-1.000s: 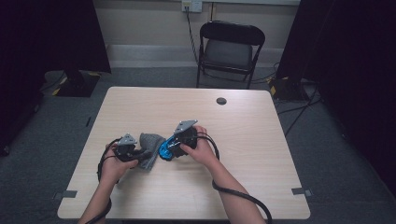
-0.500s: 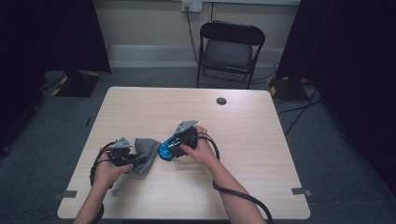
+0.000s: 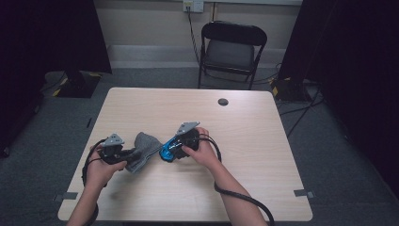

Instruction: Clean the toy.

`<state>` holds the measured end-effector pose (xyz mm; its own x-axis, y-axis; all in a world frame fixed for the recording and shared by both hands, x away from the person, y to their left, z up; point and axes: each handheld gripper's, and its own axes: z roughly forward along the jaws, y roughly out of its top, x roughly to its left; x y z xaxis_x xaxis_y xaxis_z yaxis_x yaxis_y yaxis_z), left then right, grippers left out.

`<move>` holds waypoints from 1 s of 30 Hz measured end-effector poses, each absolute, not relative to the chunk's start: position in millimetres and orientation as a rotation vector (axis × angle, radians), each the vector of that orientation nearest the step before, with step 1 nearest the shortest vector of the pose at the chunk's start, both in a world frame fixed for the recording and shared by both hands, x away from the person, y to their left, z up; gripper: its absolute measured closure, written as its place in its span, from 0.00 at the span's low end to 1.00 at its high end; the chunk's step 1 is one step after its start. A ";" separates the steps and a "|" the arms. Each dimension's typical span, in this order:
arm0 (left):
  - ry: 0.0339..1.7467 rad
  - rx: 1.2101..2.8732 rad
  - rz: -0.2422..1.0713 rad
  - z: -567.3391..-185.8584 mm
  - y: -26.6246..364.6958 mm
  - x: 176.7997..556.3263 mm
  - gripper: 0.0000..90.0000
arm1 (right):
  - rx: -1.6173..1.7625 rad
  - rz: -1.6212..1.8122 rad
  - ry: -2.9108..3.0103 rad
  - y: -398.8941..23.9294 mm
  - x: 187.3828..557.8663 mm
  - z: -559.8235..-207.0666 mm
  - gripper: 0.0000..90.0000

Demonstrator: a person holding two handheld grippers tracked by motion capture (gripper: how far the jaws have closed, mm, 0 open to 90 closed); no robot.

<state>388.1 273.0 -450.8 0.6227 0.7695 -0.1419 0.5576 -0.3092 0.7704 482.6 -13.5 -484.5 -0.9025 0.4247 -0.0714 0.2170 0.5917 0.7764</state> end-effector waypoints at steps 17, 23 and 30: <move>1.061 1.943 0.389 -437.2 270.0 422.6 0.84 | 0.530 1.205 2.576 -13.5 482.9 -484.3 0.13; 1.053 1.936 0.391 -436.0 262.5 434.1 0.84 | 0.531 1.216 2.566 -14.3 482.3 -485.2 0.13; 1.049 1.928 0.409 -436.1 249.3 453.9 0.83 | 0.522 1.222 2.567 -14.8 482.9 -485.5 0.13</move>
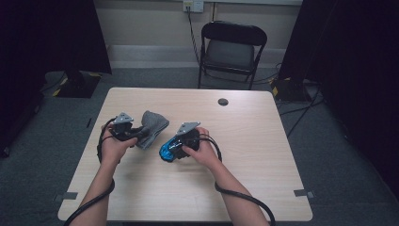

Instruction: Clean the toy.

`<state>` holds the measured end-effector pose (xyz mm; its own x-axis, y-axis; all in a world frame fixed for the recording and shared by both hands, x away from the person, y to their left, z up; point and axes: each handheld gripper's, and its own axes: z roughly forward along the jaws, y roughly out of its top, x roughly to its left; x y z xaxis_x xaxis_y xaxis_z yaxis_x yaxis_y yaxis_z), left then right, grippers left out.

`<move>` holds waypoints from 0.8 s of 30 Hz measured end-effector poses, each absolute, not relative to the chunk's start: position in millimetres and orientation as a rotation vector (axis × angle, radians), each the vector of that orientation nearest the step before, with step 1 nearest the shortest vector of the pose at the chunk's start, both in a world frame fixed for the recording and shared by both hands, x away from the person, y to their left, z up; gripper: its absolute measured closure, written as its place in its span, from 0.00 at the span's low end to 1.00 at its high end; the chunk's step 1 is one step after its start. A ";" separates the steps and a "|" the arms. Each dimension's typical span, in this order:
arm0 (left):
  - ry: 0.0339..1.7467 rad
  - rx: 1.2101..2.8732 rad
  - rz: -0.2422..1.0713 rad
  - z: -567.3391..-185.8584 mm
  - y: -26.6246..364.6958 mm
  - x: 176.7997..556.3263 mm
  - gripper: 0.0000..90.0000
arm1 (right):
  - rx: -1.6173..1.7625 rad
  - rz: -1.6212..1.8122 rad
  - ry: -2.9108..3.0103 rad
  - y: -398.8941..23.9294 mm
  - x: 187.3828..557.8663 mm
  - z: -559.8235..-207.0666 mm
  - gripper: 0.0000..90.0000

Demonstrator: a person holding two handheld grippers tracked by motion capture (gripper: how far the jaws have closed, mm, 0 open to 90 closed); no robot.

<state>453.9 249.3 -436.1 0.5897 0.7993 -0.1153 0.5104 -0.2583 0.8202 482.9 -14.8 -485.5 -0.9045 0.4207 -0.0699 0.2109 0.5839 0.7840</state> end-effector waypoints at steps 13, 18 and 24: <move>1.031 1.998 0.404 -462.4 215.4 497.7 0.83 | 0.518 1.225 2.573 -17.3 485.7 -485.4 0.13; 1.028 2.009 0.379 -473.5 199.1 510.7 0.83 | 0.513 1.228 2.573 -17.7 485.9 -485.6 0.13; 1.004 2.035 0.376 -481.5 178.0 521.7 0.82 | 0.513 1.234 2.568 -17.8 485.5 -486.1 0.13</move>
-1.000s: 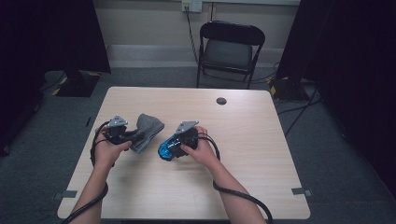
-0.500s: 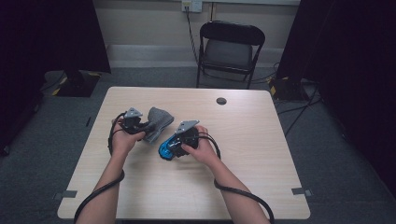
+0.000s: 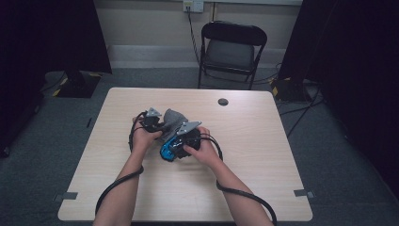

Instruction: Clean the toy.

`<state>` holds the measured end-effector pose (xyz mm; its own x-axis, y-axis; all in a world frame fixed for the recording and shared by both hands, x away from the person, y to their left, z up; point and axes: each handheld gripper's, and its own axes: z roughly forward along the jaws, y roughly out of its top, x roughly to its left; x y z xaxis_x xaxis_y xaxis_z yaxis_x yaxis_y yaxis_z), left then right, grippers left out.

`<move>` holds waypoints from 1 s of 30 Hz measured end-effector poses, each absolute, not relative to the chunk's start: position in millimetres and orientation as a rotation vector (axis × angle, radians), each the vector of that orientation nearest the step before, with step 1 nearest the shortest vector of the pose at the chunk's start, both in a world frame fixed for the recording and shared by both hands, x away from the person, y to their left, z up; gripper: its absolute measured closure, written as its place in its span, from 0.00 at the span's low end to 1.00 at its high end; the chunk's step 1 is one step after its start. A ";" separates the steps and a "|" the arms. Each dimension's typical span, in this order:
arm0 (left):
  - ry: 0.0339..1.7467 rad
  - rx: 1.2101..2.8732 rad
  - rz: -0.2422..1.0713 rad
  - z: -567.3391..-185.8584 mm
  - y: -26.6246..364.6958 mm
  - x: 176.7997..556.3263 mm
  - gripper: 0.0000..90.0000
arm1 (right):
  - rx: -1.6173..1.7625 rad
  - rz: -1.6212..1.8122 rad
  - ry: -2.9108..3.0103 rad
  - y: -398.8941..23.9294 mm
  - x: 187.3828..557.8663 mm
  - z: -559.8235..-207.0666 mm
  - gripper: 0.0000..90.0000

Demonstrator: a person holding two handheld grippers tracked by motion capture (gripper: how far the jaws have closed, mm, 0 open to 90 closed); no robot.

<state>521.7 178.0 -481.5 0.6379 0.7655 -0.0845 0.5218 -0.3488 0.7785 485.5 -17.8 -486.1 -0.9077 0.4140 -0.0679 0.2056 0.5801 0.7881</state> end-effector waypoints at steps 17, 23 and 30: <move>1.023 2.048 0.382 -491.7 160.6 529.2 0.77 | 0.520 1.234 2.566 -17.5 485.4 -486.1 0.13; 1.009 2.058 0.388 -492.9 160.6 527.4 0.83 | 0.523 1.230 2.567 -17.2 485.4 -485.8 0.13; 0.986 2.099 0.390 -490.1 159.3 524.2 0.85 | 0.524 1.229 2.568 -17.0 485.3 -485.7 0.13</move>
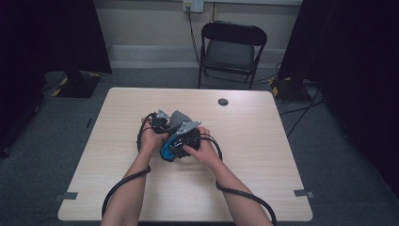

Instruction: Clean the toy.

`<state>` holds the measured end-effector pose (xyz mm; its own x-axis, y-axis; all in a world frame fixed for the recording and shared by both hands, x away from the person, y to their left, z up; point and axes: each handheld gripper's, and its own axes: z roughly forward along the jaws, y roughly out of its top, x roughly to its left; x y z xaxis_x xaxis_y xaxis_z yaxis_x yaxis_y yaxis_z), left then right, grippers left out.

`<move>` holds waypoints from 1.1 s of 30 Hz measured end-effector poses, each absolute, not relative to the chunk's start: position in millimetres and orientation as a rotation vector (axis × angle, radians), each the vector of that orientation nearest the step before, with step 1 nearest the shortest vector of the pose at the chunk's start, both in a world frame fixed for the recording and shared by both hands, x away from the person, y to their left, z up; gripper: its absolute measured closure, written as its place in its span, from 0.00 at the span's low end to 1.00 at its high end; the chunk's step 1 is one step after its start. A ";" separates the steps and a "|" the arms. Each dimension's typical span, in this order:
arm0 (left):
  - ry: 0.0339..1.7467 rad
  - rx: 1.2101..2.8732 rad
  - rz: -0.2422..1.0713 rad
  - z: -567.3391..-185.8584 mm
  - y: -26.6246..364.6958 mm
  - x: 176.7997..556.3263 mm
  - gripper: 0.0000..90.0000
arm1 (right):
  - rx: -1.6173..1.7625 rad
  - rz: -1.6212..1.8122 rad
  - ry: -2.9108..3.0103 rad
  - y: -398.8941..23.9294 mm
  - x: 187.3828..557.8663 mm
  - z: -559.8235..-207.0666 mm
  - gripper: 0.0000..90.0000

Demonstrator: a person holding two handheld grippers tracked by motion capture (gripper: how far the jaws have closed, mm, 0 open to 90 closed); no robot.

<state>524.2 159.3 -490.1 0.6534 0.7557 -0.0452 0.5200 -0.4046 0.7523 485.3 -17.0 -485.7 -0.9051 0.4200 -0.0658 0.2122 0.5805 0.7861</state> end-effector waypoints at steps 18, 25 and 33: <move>0.988 2.114 0.348 -486.8 177.7 508.8 0.85 | 0.525 1.228 2.566 -16.6 484.7 -485.8 0.13; 0.989 2.112 0.336 -486.5 187.8 499.4 0.85 | 0.520 1.228 2.566 -16.1 484.2 -485.9 0.13; 0.992 2.122 0.341 -485.3 193.4 492.5 0.85 | 0.519 1.226 2.566 -14.6 482.8 -485.8 0.13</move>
